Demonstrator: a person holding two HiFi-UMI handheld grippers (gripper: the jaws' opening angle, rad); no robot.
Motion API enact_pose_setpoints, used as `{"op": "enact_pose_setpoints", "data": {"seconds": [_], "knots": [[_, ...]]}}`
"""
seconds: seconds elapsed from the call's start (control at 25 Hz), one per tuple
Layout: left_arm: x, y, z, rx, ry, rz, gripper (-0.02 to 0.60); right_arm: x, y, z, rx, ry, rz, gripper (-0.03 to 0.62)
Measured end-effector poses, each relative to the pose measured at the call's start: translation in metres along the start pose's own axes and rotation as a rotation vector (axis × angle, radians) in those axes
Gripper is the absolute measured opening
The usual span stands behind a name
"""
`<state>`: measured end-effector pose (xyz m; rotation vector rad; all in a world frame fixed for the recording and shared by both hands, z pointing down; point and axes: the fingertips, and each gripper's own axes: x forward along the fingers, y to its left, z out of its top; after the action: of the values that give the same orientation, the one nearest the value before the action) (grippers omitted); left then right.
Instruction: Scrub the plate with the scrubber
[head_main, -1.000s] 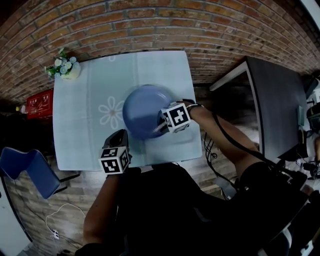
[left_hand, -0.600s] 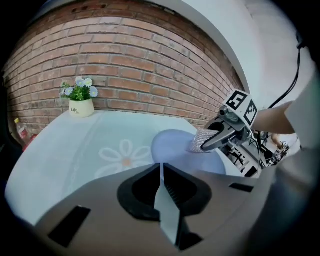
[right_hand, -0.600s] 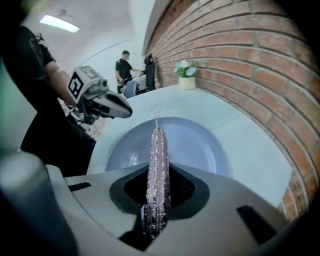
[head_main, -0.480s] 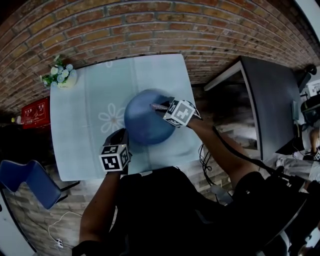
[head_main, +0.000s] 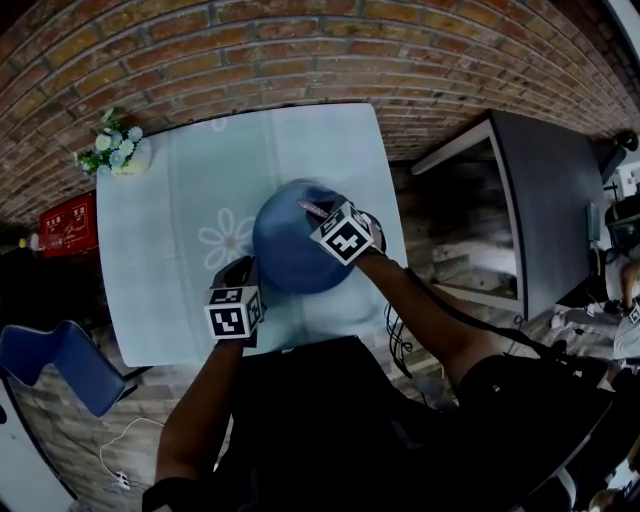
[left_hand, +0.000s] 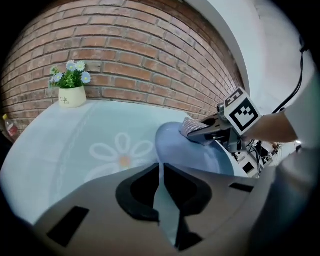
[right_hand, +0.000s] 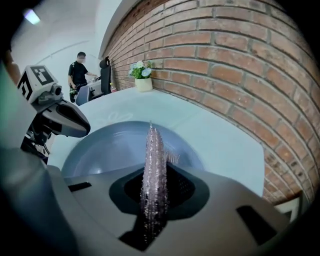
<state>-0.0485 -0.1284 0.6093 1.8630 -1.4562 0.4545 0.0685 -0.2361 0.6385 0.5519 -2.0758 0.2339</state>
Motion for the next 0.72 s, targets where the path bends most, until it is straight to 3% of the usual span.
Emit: {"op": "enact_pose_setpoints", "data": {"seconds": [0.28, 0.72], "knots": [[0.001, 0.0, -0.002, 0.005, 0.01, -0.032, 0.034, 0.009, 0.004, 0.006, 0.051, 0.038, 0.003, 0.066], [0.0, -0.001, -0.003, 0.001, 0.009, -0.035, 0.034, 0.025, 0.043, 0.029, -0.073, 0.041, 0.086, 0.067]]}}
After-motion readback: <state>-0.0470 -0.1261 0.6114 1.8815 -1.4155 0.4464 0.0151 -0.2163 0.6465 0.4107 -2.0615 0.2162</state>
